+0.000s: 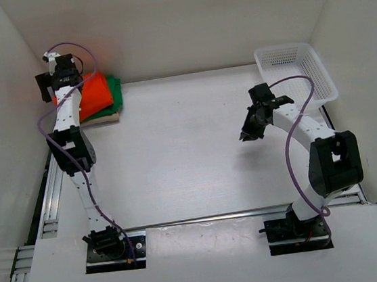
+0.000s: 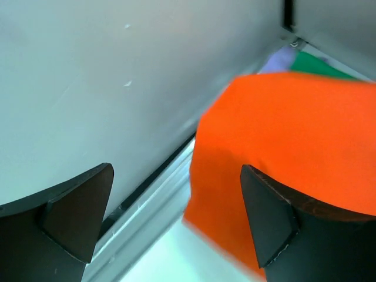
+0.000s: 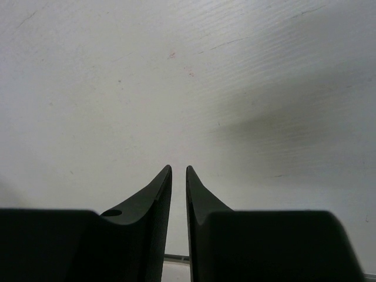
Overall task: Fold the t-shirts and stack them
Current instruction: Put the neatly folded tshirt into the corner of the board with the left arm
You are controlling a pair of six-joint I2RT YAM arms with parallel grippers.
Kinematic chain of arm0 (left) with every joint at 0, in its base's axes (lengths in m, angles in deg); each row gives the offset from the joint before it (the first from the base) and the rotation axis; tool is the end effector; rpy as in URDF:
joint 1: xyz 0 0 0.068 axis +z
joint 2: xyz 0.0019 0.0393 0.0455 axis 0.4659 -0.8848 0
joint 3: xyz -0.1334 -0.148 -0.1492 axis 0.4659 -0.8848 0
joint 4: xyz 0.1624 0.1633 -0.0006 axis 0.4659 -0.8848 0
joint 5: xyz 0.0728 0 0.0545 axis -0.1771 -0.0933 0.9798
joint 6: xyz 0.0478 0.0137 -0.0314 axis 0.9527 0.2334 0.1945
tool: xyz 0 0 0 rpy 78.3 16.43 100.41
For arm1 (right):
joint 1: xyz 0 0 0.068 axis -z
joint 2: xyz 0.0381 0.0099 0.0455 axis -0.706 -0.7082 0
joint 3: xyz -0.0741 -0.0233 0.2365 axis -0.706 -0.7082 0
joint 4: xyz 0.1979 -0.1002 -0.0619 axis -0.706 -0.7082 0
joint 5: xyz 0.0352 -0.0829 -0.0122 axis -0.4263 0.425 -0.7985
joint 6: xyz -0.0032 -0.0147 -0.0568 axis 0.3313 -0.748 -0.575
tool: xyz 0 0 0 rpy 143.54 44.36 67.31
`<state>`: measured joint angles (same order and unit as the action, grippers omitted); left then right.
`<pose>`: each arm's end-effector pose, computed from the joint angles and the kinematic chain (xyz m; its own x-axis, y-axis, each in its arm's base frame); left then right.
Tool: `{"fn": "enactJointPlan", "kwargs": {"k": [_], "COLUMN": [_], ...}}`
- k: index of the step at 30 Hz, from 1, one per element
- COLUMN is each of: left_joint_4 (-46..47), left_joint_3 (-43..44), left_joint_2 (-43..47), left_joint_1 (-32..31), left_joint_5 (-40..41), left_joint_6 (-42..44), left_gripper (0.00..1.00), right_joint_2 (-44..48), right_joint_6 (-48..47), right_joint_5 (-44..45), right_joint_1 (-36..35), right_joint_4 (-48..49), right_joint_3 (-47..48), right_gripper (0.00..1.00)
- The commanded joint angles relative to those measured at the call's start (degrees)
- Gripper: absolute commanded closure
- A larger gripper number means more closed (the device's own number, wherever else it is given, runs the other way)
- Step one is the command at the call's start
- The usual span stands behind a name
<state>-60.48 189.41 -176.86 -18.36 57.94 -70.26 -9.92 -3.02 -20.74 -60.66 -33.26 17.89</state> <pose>0.4859 0.1106 0.2578 -0.5875 -0.0947 -0.8037 -0.6689 0.6157 0.4165 0.2850 0.0830 0.2175 -0.8399 0.4413 -0.3160 0.3314 0.8780 0.3452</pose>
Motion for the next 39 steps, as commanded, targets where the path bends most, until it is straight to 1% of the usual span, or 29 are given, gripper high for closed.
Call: {"fn": "enactJointPlan", "kwargs": {"k": [1,2,3,4,5,6,7,8,9,10,11,12,13,15,16,17,19,20,21,22,23,24,26,27,29,31,34,39], "left_joint_4": [1.73,1.73,1.73,1.73,0.77,-0.02,-3.34,-6.42,-10.45,-14.75,-22.54,-25.4,-27.35,-29.47,-29.47,-28.6,-26.67,-26.66,-25.97,-25.96,-25.96,-25.35,-25.34,-24.82,-24.21,-23.67,-23.67,-23.67], "left_joint_3": [-7.86,-10.61,-13.59,-20.58,-24.4,-28.18,-33.78,-35.14,-35.16,-35.16,-34.63,-34.63,-34.63,-40.32,-43.21,-49.68,-56.04,-58.95,-64.28,-66.95,-69.58,-74.74,-79.52,-83.28,-86.03,-88.32,-88.33,-87.28], "left_joint_2": [17.58,20.39,26.07,29.17,32.25,38.37,40.87,42.72,44.05,44.67,44.67,44.67,45.46,47.21,50.36,52.3,56.78,61.33,63.72,65.92,70.38,72.51,77.95,79.29,81.75,82.37,82.38,81.76], "left_joint_1": [-4.13,-4.66,-5.71,-6.33,-7.12,-7.82,-9.05,-9.06,-9.06,-8.54,-7.83,-7.22,-6.69,-5.89,-5.89,-5.89,-5.89,-5.89,-5.37,-5.37,-4.84,-4.84,-4.05,-2.57,-0.81,0.07,0.7,1.23], "left_joint_5": [-1.39,-3.4,-4.29,-5.43,-7.01,-11.38,-13.77,-16.58,-22.96,-26.59,-30.19,-32.84,-35.13,-36.9,-38.48,-38.49,-39.89,-39.9,-39.9,-39.9,-39.9,-39.9,-39.9,-38.85,-37.71,-37.17,-40.33,-40.34], "left_joint_6": [-0.21,-0.21,-0.21,-0.21,-0.21,-0.21,-0.21,-0.21,-0.21,-0.21,-0.21,-0.21,-0.21,-0.21,-0.21,-0.21,-0.21,-0.21,-0.21,-0.21,-0.21,-0.21,-0.21,-0.21,-0.21,-0.21,-0.21,-0.21], "left_gripper": [0.0,0.0,0.0,0.0,0.0,0.0,0.0,0.0,0.0,0.0,0.0,0.0,0.0,0.0,0.0,0.0,0.0,0.0,0.0,0.0,0.0,0.0,0.0,0.0,0.0,0.0,0.0,0.0], "right_joint_2": [0.99,1.78,2.31,3.54,4.24,5.64,6.35,6.97,7.5,8.37,8.38,9.17,9.96,10.57,11.28,11.81,12.78,13.65,14.7,14.71,15.58,16.29,16.99,17.61,17.61,17.61,17.0,15.77], "right_joint_6": [-2.78,-2.78,-3.65,-4.62,-4.63,-5.59,-6.64,-7.26,-7.79,-8.31,-9.36,-9.37,-10.33,-12.36,-12.89,-13.41,-13.42,-13.94,-14.47,-14.47,-14.47,-14.47,-14.99,-15.0,-15.0,-15.0,-13.86,-13.24], "right_joint_5": [0.98,1.85,2.38,3.08,3.09,3.09,3.09,3.09,3.09,3.09,2.57,2.56,1.34,-0.33,-0.95,-0.95,-0.95,-0.95,-0.95,-0.95,-0.95,-0.95,-0.34,0.18,0.19,0.19,-0.43,-1.66], "right_joint_1": [-0.24,-0.25,-0.25,-0.25,-0.25,-0.25,-0.25,-0.25,-0.25,-0.25,-0.25,-0.25,-0.25,-0.25,-0.25,-0.25,-0.25,-0.25,-0.25,-0.25,-0.25,-0.25,-0.25,-0.25,-0.25,-0.25,-0.25,-0.25], "right_joint_4": [-2.01,-2.8,-3.59,-3.6,-4.21,-4.21,-4.21,-4.21,-4.21,-4.21,-4.21,-3.69,-2.81,-2.11,-1.41,-1.4,-0.79,-0.78,-0.17,-0.17,-0.17,-0.17,0.36,0.36,0.89,1.5,2.2,2.73], "right_joint_3": [3.55,4.25,4.25,4.86,4.87,4.87,4.87,4.87,4.87,4.87,4.26,4.26,3.56,2.94,2.41,2.41,1.79,1.79,1.27,1.27,1.27,0.74,-0.04,-0.05,-0.58,-0.58,-0.58,-0.58], "right_gripper": [0.8,0.8,0.8,0.8,0.78,0.77,0.74,0.74,0.71,0.66,0.63,0.61,0.53,0.46,0.46,0.44,0.44,0.43,0.43,0.43,0.43,0.43,0.43,0.43,0.42,0.42,0.42,0.42]}}
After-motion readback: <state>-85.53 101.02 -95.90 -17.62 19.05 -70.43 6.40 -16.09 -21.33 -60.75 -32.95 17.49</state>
